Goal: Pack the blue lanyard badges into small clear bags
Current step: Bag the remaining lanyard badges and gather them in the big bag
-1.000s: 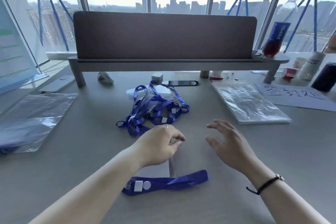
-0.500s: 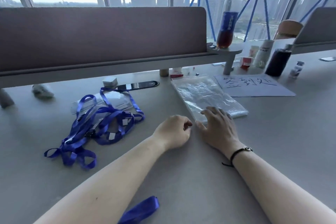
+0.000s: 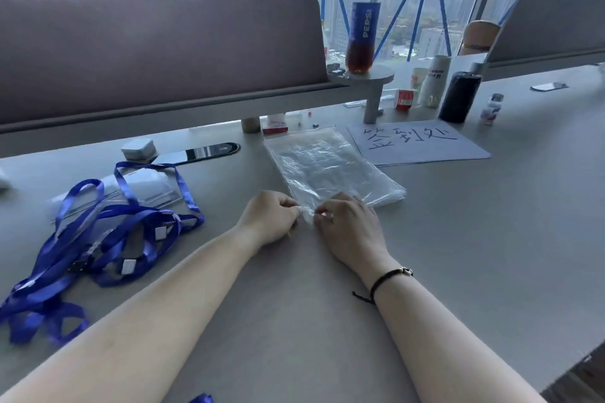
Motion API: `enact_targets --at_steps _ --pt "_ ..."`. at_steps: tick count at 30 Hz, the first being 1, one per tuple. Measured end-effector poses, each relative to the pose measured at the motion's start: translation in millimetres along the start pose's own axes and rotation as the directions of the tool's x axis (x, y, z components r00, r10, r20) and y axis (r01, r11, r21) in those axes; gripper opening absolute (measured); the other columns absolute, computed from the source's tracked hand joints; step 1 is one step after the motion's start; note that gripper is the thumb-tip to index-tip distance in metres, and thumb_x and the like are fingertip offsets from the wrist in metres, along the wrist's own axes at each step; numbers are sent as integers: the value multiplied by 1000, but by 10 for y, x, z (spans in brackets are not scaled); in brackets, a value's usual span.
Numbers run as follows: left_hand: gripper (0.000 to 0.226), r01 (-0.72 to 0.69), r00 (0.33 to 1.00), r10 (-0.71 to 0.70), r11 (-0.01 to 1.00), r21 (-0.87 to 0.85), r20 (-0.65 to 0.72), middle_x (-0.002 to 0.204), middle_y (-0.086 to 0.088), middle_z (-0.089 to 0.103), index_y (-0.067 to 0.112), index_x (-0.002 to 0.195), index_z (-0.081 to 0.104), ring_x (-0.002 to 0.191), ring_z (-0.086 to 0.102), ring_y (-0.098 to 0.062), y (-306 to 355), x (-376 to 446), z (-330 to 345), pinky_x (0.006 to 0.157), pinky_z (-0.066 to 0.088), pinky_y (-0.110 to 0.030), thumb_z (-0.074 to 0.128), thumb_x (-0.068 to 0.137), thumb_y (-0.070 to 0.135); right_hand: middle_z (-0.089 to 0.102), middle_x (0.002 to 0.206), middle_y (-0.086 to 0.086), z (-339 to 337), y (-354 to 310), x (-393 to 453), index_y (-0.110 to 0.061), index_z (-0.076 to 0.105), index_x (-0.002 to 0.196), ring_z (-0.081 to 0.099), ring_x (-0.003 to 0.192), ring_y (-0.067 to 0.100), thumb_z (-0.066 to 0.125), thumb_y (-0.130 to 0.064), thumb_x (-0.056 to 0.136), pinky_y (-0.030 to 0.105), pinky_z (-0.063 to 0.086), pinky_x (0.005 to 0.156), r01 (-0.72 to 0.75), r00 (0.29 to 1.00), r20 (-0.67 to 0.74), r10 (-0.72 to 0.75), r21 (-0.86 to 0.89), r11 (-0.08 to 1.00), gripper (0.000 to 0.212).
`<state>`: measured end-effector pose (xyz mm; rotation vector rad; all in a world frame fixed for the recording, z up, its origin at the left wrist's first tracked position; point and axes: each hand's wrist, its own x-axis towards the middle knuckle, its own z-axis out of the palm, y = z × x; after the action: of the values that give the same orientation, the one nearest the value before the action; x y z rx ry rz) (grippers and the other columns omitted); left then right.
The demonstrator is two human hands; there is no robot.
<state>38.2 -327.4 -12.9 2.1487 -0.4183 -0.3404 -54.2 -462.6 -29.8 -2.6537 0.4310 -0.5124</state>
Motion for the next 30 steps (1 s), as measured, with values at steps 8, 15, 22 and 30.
enact_targets --at_steps 8,15,22,30 --pt "10 48 998 -43 992 -114 41 68 -1 68 16 89 73 38 53 -11 47 -29 22 38 36 -18 64 94 19 63 101 -3 -5 5 10 -25 68 92 57 102 23 57 -27 93 35 43 88 -29 999 -26 31 71 997 12" --pt "9 78 995 -64 980 -185 76 73 -3 70 18 99 72 38 47 -11 65 -29 18 35 32 -15 68 92 18 63 107 -6 -24 17 17 -29 71 106 56 112 17 67 -51 84 37 43 99 -42 999 17 41 108 993 32" --pt "14 108 991 -89 972 -211 99 70 -3 66 10 93 76 34 41 -9 93 36 13 35 29 -14 74 89 23 52 97 -15 -20 22 14 -34 73 100 55 112 13 73 -51 76 34 42 99 -27 1000 8 27 147 989 29" --pt "20 161 977 -113 947 -278 180 69 1 64 16 69 65 40 37 -11 161 13 -46 37 23 -16 69 88 19 59 99 -16 -34 -13 8 -35 72 98 58 104 12 78 -51 75 31 43 93 -18 998 -57 32 237 971 30"
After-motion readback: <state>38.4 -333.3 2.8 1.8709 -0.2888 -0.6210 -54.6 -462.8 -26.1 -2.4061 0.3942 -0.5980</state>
